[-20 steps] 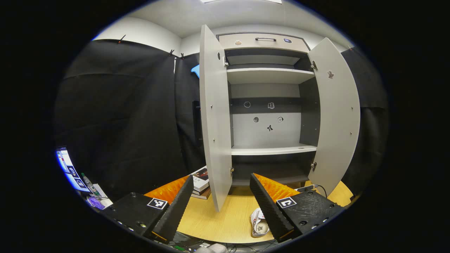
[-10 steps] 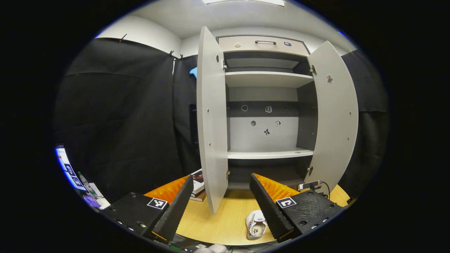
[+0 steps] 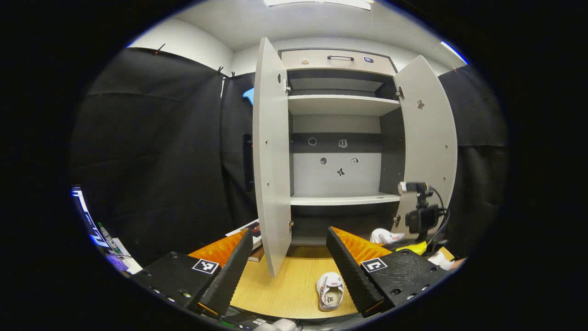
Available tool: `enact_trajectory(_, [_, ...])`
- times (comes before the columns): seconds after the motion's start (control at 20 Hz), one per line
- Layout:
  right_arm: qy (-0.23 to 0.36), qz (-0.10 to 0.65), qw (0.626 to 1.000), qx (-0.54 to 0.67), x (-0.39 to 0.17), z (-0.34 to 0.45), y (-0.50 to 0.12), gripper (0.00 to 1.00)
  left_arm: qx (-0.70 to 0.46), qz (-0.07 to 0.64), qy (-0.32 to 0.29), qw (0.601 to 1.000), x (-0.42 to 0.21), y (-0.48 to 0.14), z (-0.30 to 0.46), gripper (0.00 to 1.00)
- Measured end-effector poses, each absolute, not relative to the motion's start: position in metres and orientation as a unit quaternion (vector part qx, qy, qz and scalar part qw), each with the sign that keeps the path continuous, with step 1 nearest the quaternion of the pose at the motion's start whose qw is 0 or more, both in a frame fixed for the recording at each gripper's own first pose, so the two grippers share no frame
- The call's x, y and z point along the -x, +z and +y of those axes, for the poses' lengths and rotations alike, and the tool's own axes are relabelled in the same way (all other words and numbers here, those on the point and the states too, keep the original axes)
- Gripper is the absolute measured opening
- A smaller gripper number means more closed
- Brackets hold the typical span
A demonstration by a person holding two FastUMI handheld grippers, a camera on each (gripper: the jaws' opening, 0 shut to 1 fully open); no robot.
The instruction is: Grab one shoe with the right hand and put it into the shoe cabinet, grab the other shoe with the left hand and put it into the shoe cabinet; then close the right door with the right hand and the left door with the left hand.
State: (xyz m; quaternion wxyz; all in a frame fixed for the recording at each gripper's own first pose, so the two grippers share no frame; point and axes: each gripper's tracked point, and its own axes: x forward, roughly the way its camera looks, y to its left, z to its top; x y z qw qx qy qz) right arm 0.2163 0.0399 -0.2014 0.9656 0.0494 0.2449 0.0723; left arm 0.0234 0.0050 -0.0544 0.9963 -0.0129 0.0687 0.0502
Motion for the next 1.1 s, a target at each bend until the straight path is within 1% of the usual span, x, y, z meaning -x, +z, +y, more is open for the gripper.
enact_trajectory(0.15, [0.075, 0.201, 0.976, -0.041, -0.239, 0.040, -0.143, 0.07, 0.017, 0.069, 0.046, 0.996, -0.023, -0.058, 0.000, 0.96])
enact_trajectory(0.2, [0.075, 0.187, 0.979, -0.037, -0.248, 0.040, -0.125, 0.05, 0.019, 0.070, 0.046, 0.996, -0.024, -0.060, -0.001, 0.96])
enact_trajectory(0.3, [0.072, 0.161, 0.984, -0.030, -0.271, 0.037, -0.091, 0.05, 0.021, 0.070, 0.048, 0.996, -0.024, -0.062, -0.003, 0.96])
enact_trajectory(0.4, [0.067, 0.136, 0.988, -0.017, -0.295, 0.034, -0.066, 0.05, 0.023, 0.070, 0.055, 0.996, -0.026, -0.063, -0.004, 0.96])
enact_trajectory(0.6, [0.061, 0.108, 0.992, -0.001, -0.359, 0.030, -0.026, 0.05, 0.026, 0.070, 0.072, 0.995, -0.032, -0.065, -0.004, 0.96])
enact_trajectory(0.8, [0.049, 0.105, 0.993, 0.011, -0.431, 0.026, -0.016, 0.05, 0.026, 0.070, 0.099, 0.992, -0.038, -0.066, -0.001, 0.97])
enact_trajectory(1.05, [0.041, 0.138, 0.989, 0.030, -0.503, 0.027, -0.038, 0.05, 0.029, 0.076, 0.127, 0.989, -0.047, -0.067, 0.003, 0.96])
enact_trajectory(1.1, [0.043, 0.153, 0.987, 0.038, -0.514, 0.029, -0.045, 0.07, 0.029, 0.078, 0.131, 0.988, -0.047, -0.067, 0.003, 0.97])
